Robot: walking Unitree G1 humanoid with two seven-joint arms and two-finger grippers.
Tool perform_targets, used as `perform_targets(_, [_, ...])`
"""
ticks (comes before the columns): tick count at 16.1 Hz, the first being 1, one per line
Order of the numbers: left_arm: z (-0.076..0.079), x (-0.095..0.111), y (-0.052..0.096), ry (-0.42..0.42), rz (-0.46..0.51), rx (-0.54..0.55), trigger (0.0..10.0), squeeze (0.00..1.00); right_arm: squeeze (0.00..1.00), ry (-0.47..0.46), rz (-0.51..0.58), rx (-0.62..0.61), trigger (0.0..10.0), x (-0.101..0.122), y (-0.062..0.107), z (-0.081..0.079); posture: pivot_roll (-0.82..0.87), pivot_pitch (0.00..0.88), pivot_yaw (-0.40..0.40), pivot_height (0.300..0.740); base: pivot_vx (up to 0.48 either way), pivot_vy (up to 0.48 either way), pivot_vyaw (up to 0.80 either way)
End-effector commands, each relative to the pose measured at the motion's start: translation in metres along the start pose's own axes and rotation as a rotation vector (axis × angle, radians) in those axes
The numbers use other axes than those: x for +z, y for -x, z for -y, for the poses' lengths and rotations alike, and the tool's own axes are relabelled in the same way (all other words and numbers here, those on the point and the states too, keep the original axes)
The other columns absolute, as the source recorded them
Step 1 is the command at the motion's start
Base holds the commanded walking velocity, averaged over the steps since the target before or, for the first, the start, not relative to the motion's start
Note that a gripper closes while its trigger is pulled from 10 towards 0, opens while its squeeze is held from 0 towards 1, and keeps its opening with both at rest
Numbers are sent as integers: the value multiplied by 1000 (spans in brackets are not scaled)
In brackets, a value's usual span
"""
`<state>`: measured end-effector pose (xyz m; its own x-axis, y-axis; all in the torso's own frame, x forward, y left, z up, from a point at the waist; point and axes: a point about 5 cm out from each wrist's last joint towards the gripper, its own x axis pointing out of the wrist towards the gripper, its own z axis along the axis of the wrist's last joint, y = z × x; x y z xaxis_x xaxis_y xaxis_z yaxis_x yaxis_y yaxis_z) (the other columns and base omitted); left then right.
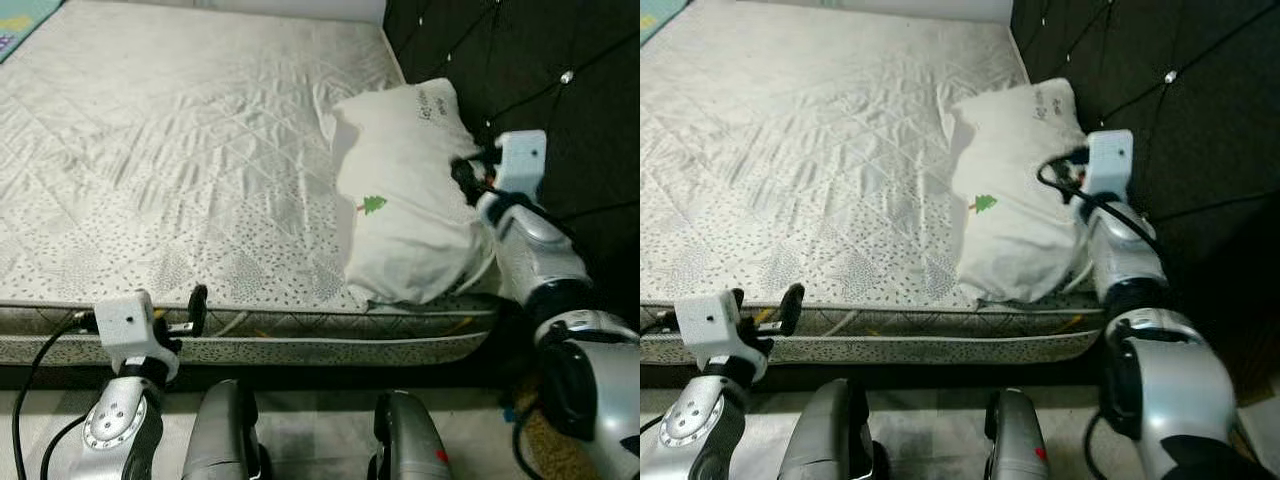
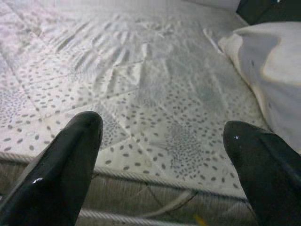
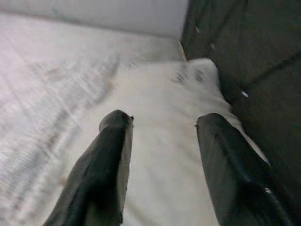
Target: Clean up the room
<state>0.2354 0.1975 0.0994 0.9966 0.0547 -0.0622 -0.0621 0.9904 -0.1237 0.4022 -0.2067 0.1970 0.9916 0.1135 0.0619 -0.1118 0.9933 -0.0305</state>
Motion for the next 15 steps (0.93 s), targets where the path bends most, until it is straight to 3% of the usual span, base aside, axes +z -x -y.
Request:
perform_targets(1, [0,-4,-1,4,-10,10,10000,0,1000,-39,6,15,10000,-7,4,-2,-15,51,-40,600,0,0,0])
perform_targets(4, [3,-5,-7,7,-2,-8,10000,0,1000,-116,2,65,10000,-31,14,-23,-26,18,-36,600,0,0,0])
perform_targets(6, [3,-5,-14,14,12,-11,10000,0,1000,-174,-1,126,10000,-51,31,-49,-39,0,-31,600,0,0,0])
perform_targets(7, [3,-8,-16,20,8,-6,10000,0,1000,-168,-20,125,10000,-58,37,-54,-45,0,-29,600,0,0,0])
perform_targets(8, [3,-9,-19,23,8,-4,10000,0,310,-166,-38,116,10000,-64,41,-58,-52,0,-27,600,0,0,0])
perform_targets(9, [3,-9,-23,24,12,-3,10000,0,0,-173,-51,108,10000,-69,45,-62,-55,0,-28,600,0,0,0])
perform_targets(12, [0,-8,-32,28,32,5,10000,0,0,-238,-45,90,10000,-67,58,-74,-84,0,-26,600,0,0,0])
perform_targets(15, [3,-8,-43,29,48,0,10000,0,0,-273,-10,78,10000,-58,60,-75,-97,0,-23,600,0,0,0])
